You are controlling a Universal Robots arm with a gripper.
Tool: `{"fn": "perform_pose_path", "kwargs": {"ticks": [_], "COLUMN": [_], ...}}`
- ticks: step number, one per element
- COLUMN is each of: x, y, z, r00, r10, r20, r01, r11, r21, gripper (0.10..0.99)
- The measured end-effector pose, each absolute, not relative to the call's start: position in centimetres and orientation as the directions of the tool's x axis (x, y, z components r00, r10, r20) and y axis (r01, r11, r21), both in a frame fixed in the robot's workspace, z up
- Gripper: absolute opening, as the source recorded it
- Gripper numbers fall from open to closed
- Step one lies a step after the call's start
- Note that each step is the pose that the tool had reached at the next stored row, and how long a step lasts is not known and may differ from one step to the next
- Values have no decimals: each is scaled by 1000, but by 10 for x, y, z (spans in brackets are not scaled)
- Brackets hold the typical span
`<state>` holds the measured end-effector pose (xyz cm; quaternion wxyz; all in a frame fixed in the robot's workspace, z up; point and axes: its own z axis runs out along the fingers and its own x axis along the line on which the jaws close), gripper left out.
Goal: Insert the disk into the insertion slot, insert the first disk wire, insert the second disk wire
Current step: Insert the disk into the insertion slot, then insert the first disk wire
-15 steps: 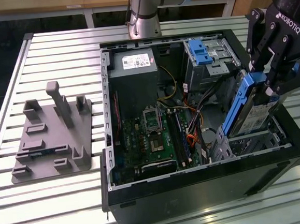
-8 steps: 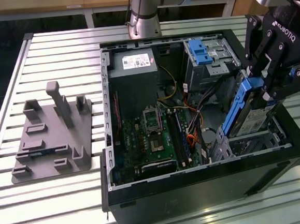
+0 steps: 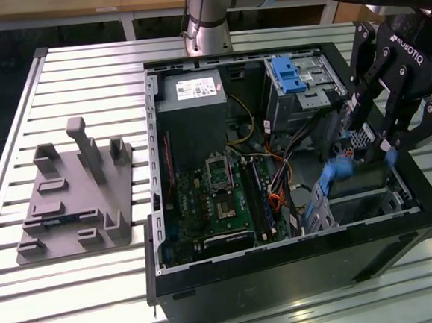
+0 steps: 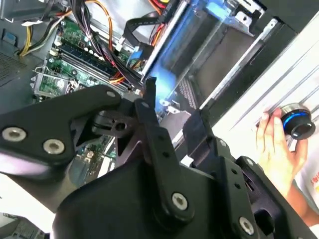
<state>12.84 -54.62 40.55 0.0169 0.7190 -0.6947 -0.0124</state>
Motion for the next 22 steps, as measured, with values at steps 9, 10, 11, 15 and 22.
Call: {"fn": "perform_pose_path", "kwargs": {"ticks": [9,10,11,15,22], "x": [128,128,128,128,130], "y": [-546,-546,-546,-546,-542], "z": [405,405,405,405,405], "r00": [36,36,37,37,37], "r10": [-999,-999,-999,-999,-999], "r20": [5,5,5,5,11], "r01": [-998,-998,-998,-998,-998], "r11": [-36,-36,-36,-37,-37], "r21": [42,42,42,42,42], "gripper": [498,498,498,498,498]}}
